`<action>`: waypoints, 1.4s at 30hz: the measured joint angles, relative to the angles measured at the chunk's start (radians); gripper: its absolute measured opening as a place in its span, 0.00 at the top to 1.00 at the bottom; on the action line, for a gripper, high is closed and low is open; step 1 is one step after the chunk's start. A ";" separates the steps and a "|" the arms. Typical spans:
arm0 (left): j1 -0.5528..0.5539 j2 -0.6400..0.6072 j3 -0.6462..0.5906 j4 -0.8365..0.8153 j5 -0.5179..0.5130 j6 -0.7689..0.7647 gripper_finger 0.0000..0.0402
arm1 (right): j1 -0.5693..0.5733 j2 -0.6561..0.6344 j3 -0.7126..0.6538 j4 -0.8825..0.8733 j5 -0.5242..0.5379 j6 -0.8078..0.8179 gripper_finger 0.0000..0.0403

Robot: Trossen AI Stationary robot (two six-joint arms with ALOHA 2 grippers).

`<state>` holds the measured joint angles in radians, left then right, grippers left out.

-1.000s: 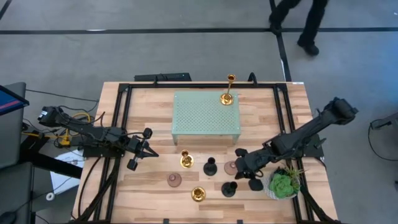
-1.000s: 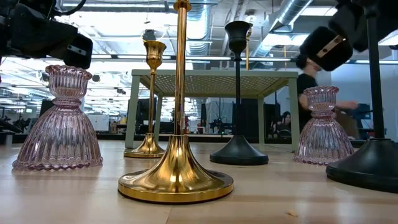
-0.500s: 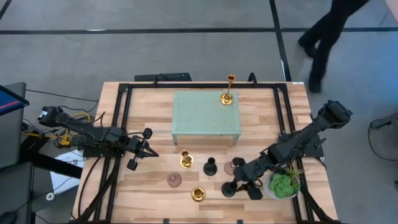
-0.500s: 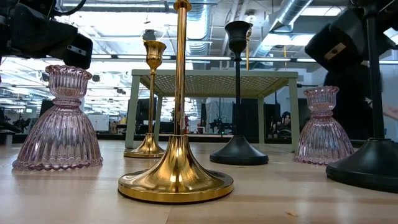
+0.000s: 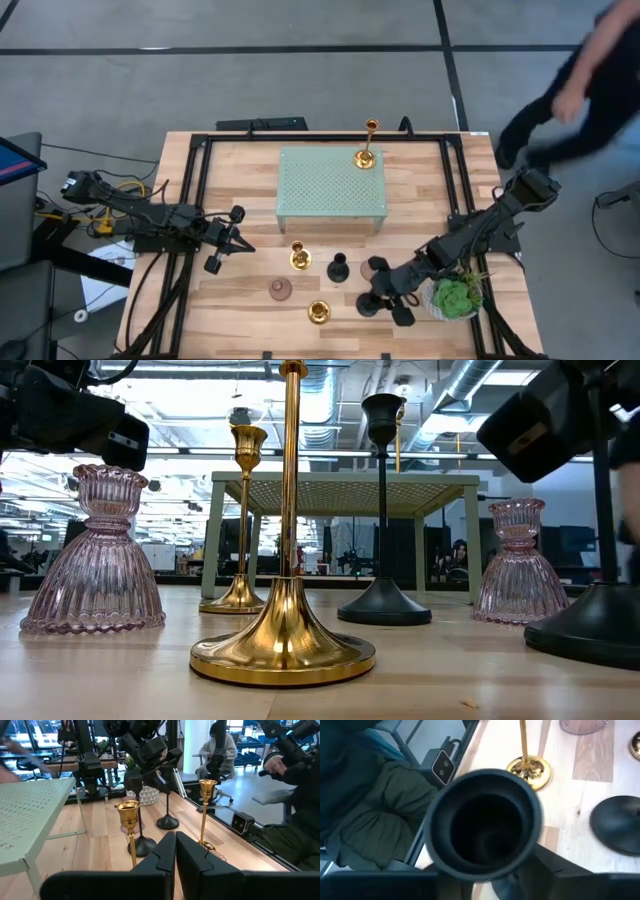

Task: Pick & Place candle stick holders
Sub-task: Put the bottom black candle holder on the shelf

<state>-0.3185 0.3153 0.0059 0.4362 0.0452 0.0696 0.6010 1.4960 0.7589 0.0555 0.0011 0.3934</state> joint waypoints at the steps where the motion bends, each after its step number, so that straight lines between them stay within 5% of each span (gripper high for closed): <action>1: 0.000 0.000 0.000 0.000 0.000 0.000 0.97 | 0.000 -0.001 0.000 0.000 0.000 0.000 0.78; 7: 0.000 0.000 0.000 0.000 0.000 0.000 0.97 | 0.006 -0.005 0.000 0.006 0.008 -0.008 0.97; 16: 0.000 0.000 0.000 0.003 0.000 0.000 0.97 | 0.008 -0.025 0.000 -0.024 0.060 -0.051 0.98; 24: 0.000 0.000 0.000 0.138 0.000 0.001 0.97 | 0.000 -0.186 -0.001 -0.094 0.122 -0.070 0.99; 28: 0.000 0.014 0.000 0.146 -0.110 -0.010 0.97 | -0.029 -0.260 0.035 -0.179 0.160 -0.071 0.99; 33: 0.006 0.087 0.073 0.147 -0.265 -0.074 0.99 | -0.107 -0.295 0.141 -0.347 0.188 -0.116 0.99; 42: 0.088 0.409 0.313 0.105 -0.276 -0.043 0.99 | -0.313 -0.294 0.334 -0.522 0.151 -0.304 1.00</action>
<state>-0.2305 0.7245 0.3186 0.5411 -0.2306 0.0270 0.2882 1.2015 1.0927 -0.4664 0.1518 0.0897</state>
